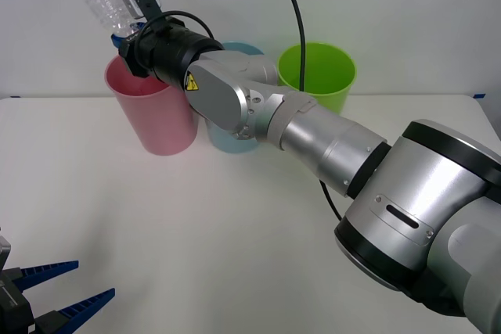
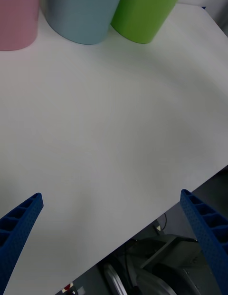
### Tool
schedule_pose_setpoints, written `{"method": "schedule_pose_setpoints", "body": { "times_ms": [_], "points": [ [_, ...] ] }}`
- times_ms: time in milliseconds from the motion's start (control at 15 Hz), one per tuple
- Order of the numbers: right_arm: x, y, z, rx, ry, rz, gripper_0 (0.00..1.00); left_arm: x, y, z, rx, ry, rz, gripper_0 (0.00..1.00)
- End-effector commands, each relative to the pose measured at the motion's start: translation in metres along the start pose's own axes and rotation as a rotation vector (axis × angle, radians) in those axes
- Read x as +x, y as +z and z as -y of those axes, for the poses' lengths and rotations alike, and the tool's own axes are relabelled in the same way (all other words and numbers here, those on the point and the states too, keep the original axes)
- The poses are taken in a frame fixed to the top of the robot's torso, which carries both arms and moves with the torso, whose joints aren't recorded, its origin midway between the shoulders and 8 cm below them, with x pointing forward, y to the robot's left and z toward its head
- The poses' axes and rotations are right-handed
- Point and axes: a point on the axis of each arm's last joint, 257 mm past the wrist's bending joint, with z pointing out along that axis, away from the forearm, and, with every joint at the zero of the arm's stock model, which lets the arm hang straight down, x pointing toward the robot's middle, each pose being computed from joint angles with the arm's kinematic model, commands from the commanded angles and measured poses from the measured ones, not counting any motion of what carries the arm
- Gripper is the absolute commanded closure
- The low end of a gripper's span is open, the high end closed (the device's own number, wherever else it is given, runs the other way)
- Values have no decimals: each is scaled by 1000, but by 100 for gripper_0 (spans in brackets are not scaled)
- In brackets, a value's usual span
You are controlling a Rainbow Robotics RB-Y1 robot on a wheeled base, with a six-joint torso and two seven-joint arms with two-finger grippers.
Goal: Put cans in the blue bin and PET bottles in the pink bin and trash in the green bin.
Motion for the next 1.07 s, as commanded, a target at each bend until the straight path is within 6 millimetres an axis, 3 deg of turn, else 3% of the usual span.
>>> {"method": "schedule_pose_setpoints", "body": {
  "times_ms": [67, 400, 467, 533, 600, 667, 733, 1067],
  "points": [
    [1, 0, 0, 0, 3, -2, 100, 0, 0, 0, 0, 0, 0, 0],
    [0, 0, -1, -2, 3, 0, 100, 0, 0, 0, 0, 0, 0, 0],
    [-1, 0, 0, 1, 3, 5, 93, 0, 0, 0, 0, 0, 0, 0],
    [-3, 0, 1, 5, 2, 13, 46, 0, 0, 0, 0, 0, 0, 0],
    [-4, 0, 1, 6, 3, 15, 27, 0, 0, 0, 0, 0, 0, 0],
    [-5, 0, 2, 9, -5, 21, 17, 0, 0, 0, 0, 0, 0, 0],
    [-5, 0, 2, 9, -8, 22, 10, 0, 0, 0, 0, 0, 0, 0],
    [-5, 0, 2, 10, -14, 22, 6, 0, 0, 0, 0, 0, 0, 0]
  ]
}}
